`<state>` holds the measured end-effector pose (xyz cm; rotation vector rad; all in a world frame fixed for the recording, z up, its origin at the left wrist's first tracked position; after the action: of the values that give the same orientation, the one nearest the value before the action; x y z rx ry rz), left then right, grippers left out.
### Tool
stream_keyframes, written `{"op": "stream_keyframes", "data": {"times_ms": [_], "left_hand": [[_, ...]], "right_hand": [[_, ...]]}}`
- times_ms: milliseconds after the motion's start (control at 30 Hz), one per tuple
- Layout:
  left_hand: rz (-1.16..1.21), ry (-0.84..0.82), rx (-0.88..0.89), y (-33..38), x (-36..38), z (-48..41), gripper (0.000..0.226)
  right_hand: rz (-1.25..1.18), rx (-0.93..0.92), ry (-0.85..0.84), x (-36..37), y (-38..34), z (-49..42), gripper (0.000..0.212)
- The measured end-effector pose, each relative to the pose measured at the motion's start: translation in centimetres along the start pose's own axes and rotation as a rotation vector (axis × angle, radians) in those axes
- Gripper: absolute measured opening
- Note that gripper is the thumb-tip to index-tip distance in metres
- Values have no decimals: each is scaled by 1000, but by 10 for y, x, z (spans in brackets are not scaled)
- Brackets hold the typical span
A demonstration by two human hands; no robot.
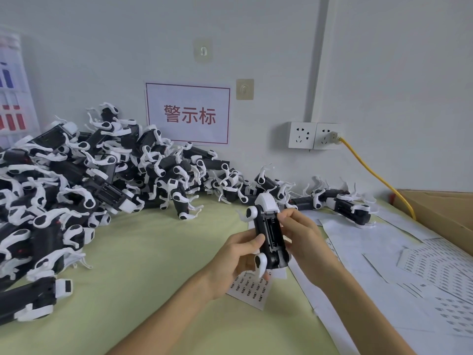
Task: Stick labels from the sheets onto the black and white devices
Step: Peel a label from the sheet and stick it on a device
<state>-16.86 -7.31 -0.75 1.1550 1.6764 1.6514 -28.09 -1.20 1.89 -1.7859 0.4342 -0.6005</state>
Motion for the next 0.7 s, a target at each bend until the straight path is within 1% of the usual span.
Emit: {"op": "stream_keyframes", "data": {"times_ms": [100,233,300,333,400,433,500,533,567,633,667,700], "left_hand": [[173,-1,-34,1,-2,-2,32],[343,65,-46,5,-12,-6,47],[375,86,-30,8,-15,-7,40],[381,103,-20,8,-18,-7,34],[398,155,-15,11,-24,-9,28],[406,180,-23,12,-28,-9,30],[401,223,-50,13,-36,-11,33],[396,245,-65,13,-40,-11,29],[394,266,-87,11,-43,-12,23],[404,301,-153,5,-48,-11,20],[416,317,-183,0,-49,-11,22],[433,337,-203,-4,-50,-11,25]], "right_hand": [[100,-110,17,4,-3,1,8],[120,-105,-92,17,-3,5,35],[133,-81,-127,20,-3,6,41],[147,-73,-123,20,-3,6,40],[169,-60,-88,17,-1,4,32],[174,-46,-50,15,2,3,29],[221,10,108,0,10,-2,25],[280,41,195,-9,15,-4,21],[378,69,253,-17,19,-4,24],[710,100,273,-28,30,-7,48],[880,119,243,-30,36,-9,61],[998,140,212,-31,41,-10,72]]}}
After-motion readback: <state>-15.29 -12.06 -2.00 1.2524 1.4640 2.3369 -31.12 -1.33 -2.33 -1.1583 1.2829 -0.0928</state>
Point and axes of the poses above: each hand's wrist, its own z-axis away from the middle knuckle, its own x-axis out of the palm, y = z × x, the point moved 8 cm from there along -z, towards the middle knuckle, and after that the axes turned 10 degrees about y, right-handed, at the moved point
